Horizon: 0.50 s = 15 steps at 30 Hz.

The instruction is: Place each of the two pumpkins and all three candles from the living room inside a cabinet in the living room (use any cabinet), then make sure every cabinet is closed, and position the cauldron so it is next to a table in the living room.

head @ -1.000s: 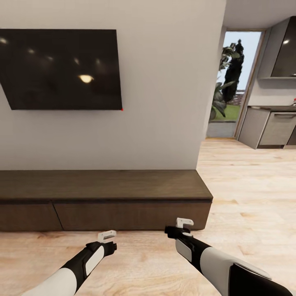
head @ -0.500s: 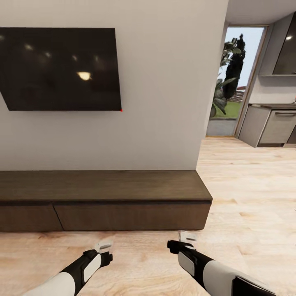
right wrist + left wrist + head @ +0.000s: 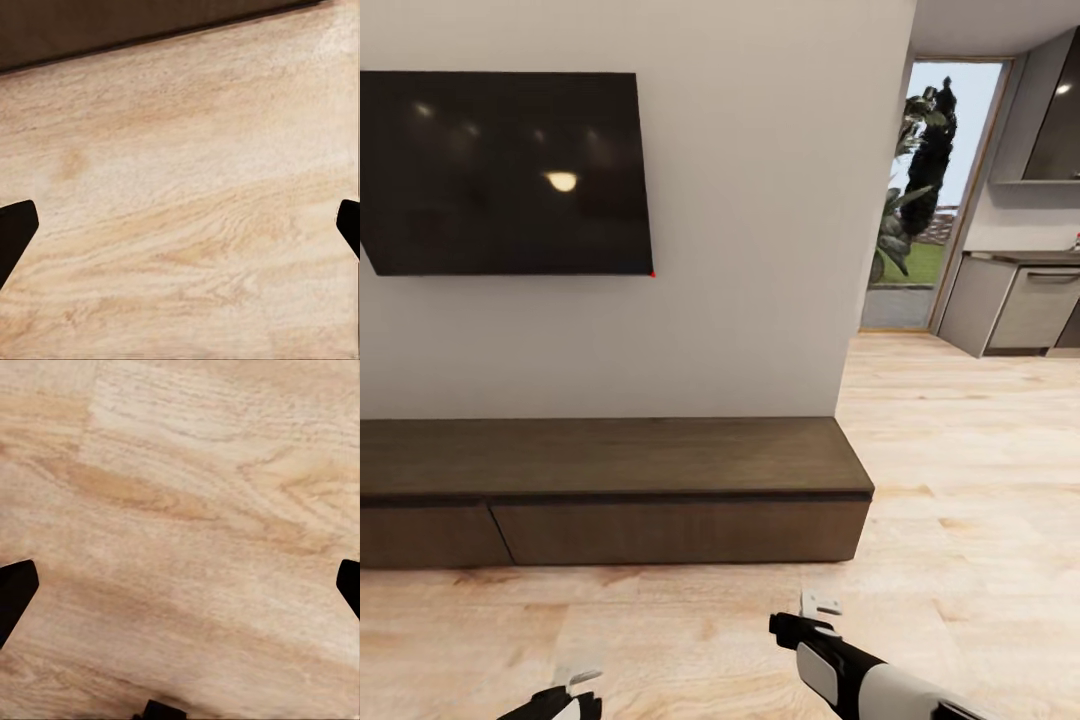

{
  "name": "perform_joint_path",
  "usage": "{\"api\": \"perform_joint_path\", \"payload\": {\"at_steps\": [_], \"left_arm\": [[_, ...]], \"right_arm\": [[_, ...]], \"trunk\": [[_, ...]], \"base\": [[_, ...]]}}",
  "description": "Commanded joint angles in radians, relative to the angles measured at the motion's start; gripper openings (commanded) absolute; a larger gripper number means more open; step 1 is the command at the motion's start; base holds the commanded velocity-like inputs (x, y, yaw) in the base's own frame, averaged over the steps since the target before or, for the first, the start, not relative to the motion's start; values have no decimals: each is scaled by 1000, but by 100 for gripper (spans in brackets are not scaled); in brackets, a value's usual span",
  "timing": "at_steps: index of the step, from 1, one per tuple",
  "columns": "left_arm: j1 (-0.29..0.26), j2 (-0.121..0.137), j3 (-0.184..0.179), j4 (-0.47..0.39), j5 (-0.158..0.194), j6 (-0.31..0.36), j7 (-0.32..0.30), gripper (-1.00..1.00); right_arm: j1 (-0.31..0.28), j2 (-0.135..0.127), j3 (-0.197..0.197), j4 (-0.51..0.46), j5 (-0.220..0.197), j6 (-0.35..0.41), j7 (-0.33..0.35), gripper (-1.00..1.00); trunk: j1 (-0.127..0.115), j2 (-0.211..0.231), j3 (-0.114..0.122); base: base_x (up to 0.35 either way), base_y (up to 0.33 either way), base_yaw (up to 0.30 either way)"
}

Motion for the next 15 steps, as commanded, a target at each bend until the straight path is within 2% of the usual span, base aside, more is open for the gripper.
{"api": "perform_joint_path", "payload": {"at_steps": [1, 8, 11, 15], "left_arm": [[18, 1, -10, -2, 4, 3, 5, 100], [89, 1, -18, 1, -5, -31, 5, 100], [130, 3, -23, 1, -32, -62, 5, 100], [189, 14, -25, 1, -42, -99, 5, 100]], "right_arm": [[6, 0, 8, -1, -10, -4, -5, 100], [53, 0, 8, 7, -9, -7, -5, 100], [86, 0, 9, 30, -8, -47, -5, 100], [144, 0, 9, 59, -6, -102, -5, 100]], "trunk": [[-4, 7, 2], [-31, 56, 24], [-42, 77, 34], [-58, 105, 46]], "base": [[0, 0, 0], [0, 0, 0], [0, 0, 0], [0, 0, 0]]}}
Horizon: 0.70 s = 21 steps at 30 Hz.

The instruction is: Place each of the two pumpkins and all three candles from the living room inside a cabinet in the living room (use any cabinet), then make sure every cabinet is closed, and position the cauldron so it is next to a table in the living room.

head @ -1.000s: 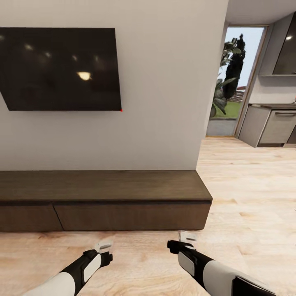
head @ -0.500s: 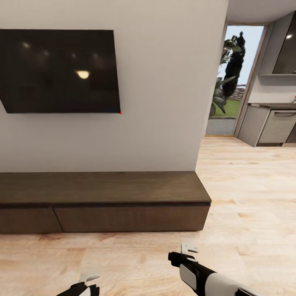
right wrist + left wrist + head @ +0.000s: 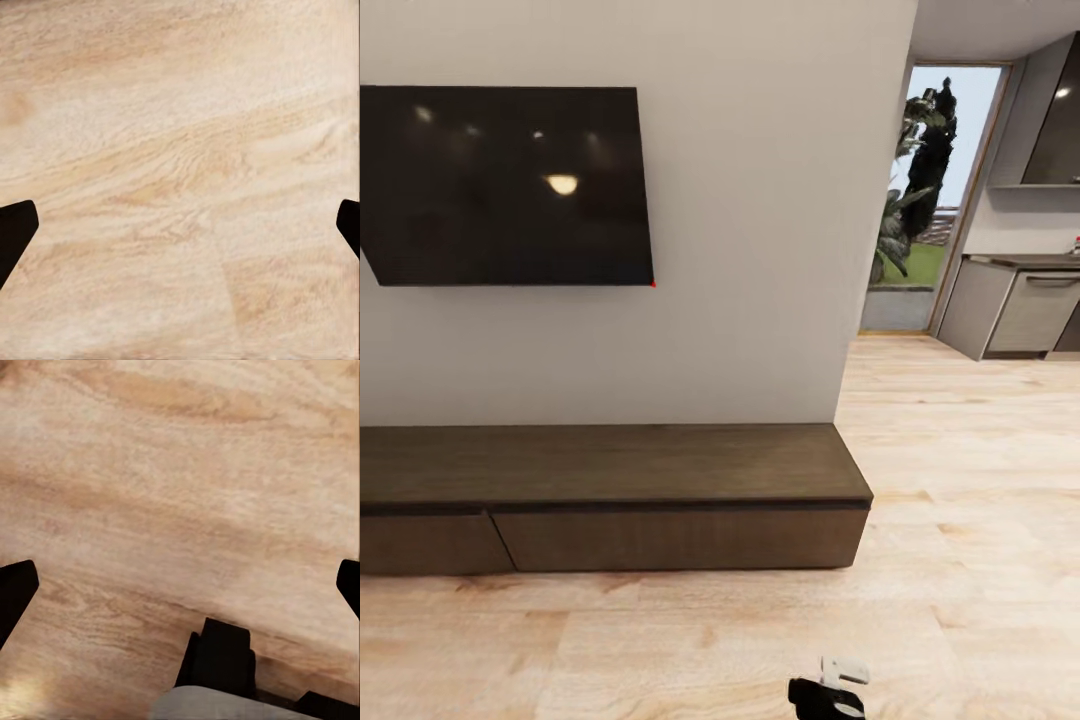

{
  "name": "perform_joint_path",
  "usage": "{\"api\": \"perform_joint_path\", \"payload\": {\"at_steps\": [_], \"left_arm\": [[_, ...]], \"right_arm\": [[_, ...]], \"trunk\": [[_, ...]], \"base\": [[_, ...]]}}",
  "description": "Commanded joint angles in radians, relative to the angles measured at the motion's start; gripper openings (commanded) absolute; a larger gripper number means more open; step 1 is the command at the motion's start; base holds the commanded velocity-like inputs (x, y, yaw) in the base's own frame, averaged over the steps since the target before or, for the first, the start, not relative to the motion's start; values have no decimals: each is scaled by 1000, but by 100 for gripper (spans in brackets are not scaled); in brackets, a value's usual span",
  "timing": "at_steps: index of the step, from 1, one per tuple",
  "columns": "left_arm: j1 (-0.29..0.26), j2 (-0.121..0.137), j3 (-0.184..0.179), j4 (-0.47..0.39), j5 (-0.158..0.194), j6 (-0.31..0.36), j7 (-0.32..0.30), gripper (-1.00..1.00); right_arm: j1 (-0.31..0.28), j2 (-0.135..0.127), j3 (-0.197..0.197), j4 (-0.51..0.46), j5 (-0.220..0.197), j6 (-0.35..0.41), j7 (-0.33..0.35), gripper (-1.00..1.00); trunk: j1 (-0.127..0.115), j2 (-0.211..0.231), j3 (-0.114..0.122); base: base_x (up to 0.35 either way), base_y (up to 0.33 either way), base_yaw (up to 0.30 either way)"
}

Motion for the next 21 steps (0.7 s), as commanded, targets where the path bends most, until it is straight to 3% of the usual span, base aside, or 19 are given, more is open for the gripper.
{"api": "perform_joint_path", "payload": {"at_steps": [1, 6, 13, 21], "left_arm": [[5, 2, -9, -2, 8, 1, 4, 100], [50, 27, -9, -2, 7, -35, 4, 100], [97, 38, -11, -1, 6, -64, -43, 100], [126, 39, -11, 5, 6, -65, -51, 100]], "right_arm": [[5, 0, 9, 0, -9, -8, -5, 100], [44, 0, 9, 19, -11, -30, -6, 100], [118, 0, 9, 22, -13, -33, -6, 100], [189, 0, 9, 25, -15, -57, -6, 100]], "trunk": [[-4, 7, 2], [-23, 42, 18], [-50, 91, 40], [-81, 147, 65]], "base": [[0, 0, 0], [0, 0, 0], [0, 0, 0], [0, 0, 0]]}}
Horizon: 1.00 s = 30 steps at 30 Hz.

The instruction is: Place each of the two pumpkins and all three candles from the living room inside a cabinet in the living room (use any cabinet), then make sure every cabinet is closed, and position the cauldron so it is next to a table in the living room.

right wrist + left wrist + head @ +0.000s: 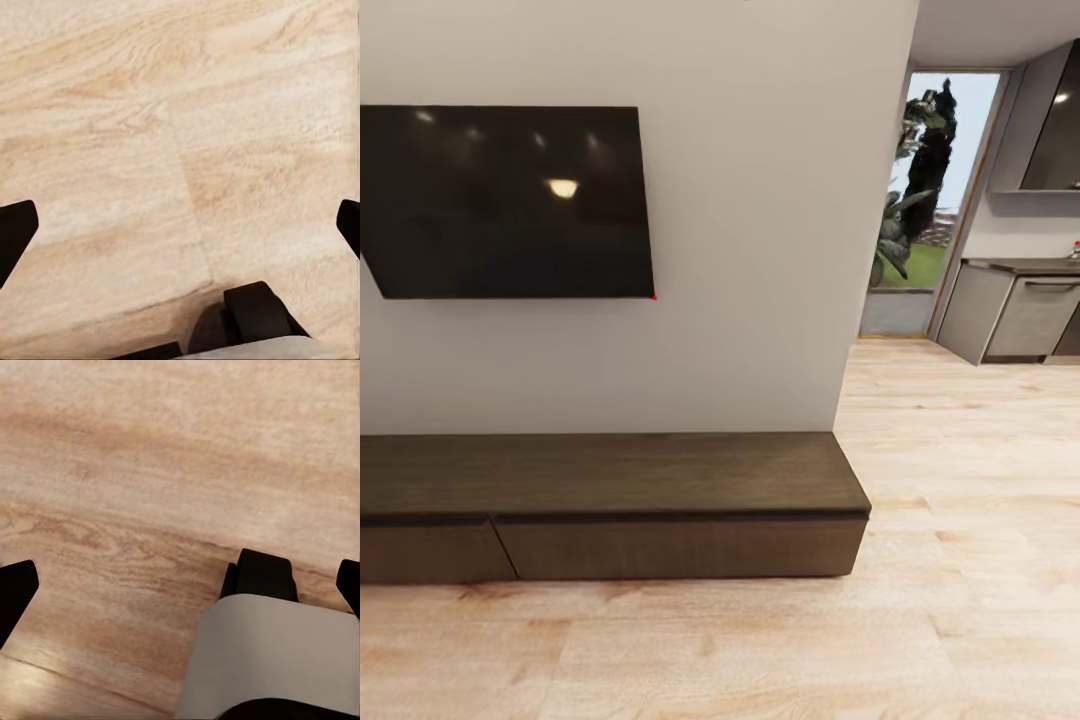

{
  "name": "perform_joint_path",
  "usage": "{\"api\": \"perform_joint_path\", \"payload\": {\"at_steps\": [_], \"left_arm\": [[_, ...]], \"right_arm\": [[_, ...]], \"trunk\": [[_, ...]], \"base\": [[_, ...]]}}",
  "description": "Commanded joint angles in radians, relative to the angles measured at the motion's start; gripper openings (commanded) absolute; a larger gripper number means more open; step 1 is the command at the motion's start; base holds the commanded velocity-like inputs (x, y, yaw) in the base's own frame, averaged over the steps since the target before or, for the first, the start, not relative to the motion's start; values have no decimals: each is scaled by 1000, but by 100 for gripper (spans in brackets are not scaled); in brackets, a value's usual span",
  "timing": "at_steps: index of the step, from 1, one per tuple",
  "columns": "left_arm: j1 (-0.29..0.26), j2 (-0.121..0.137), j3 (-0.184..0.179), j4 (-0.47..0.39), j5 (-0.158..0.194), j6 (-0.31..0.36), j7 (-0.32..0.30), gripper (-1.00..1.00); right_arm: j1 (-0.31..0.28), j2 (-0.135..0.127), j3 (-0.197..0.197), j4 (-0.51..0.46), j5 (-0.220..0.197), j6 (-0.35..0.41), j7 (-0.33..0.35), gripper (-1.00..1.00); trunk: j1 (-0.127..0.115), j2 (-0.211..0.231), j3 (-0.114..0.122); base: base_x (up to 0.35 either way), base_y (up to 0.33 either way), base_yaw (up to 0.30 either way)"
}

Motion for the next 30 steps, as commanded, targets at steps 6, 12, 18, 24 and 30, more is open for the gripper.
{"api": "perform_joint_path", "payload": {"at_steps": [6, 12, 18, 24, 30], "left_arm": [[5, -1, -11, 0, 9, -2, 3, 100], [6, -1, -13, 0, 9, -2, 3, 100], [7, -1, -14, 0, 11, -2, 3, 100], [17, -2, -15, 0, 9, -2, 3, 100], [18, -4, -15, 0, 9, -2, 3, 100]], "right_arm": [[11, 0, 9, 25, -8, 0, -5, 100], [29, 0, 9, 30, -9, -1, -5, 100], [31, -1, 8, 31, -10, -1, -6, 100], [60, -2, 7, 31, -9, -2, -5, 100], [65, -10, 7, 31, -9, -2, -5, 100]], "trunk": [[-23, 42, 18], [-46, 84, 37], [-69, 126, 56], [-92, 168, 74], [-115, 210, 93]], "base": [[0, 0, 0], [0, 0, 0], [0, 0, 0], [0, 0, 0], [0, 0, 0]]}}
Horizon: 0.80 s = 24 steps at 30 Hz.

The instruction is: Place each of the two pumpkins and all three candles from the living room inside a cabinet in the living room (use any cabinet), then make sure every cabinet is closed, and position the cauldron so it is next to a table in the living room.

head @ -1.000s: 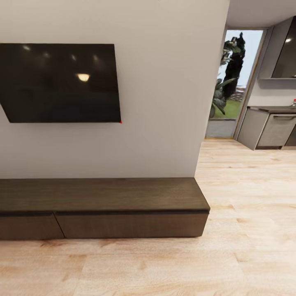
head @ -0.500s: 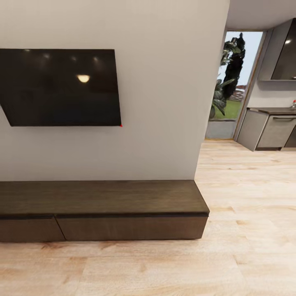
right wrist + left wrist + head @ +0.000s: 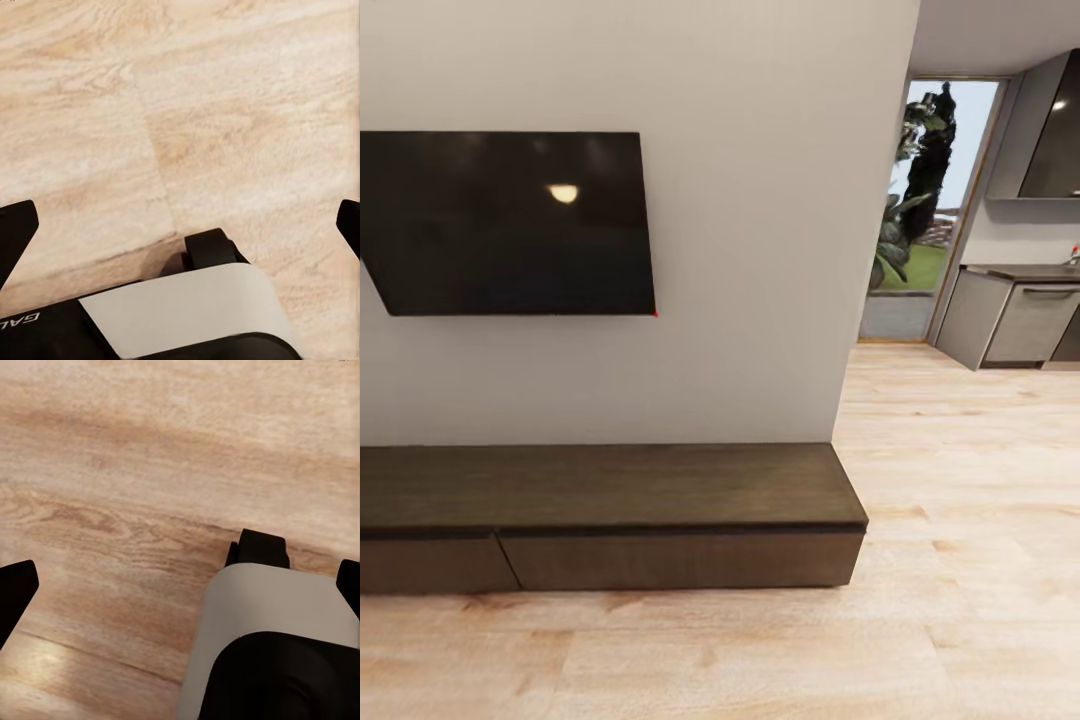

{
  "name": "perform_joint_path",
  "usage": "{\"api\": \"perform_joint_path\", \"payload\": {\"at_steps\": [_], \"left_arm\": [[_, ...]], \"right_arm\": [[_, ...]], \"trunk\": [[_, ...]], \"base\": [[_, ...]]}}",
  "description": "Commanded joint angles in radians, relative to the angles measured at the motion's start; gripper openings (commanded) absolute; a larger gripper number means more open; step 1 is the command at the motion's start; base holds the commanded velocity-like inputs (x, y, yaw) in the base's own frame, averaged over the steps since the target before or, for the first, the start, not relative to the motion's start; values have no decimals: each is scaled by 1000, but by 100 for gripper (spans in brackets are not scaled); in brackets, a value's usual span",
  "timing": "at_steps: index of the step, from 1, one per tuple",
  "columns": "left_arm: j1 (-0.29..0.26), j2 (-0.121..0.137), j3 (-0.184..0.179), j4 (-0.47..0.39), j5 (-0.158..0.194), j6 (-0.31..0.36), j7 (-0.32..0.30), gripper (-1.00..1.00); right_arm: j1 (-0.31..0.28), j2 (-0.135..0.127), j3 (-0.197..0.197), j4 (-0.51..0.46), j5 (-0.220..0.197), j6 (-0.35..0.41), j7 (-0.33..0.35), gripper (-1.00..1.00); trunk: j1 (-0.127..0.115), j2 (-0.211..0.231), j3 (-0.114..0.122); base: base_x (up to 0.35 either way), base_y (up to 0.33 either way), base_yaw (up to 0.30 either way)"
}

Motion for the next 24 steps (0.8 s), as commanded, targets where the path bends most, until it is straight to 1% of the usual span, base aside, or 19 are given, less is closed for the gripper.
{"api": "perform_joint_path", "payload": {"at_steps": [1, 9, 18, 24], "left_arm": [[0, 0, -8, -1, 9, -2, 3, 100], [7, 0, -9, -1, 9, -2, 3, 100], [22, 0, -9, -1, 9, -2, 3, 100], [24, 0, -10, -1, 9, -2, 2, 100]], "right_arm": [[0, 0, 8, 0, -8, -2, -3, 100], [1, -1, 8, 0, -10, -2, -3, 100], [15, -1, 8, 0, -9, -4, -3, 100], [18, -5, 9, 0, -8, -5, -3, 100]], "trunk": [[-4, 7, 2], [-35, 63, 27], [-69, 126, 56], [-92, 168, 74]], "base": [[0, 0, 0], [0, 0, 0], [0, 0, 0], [0, 0, 0]]}}
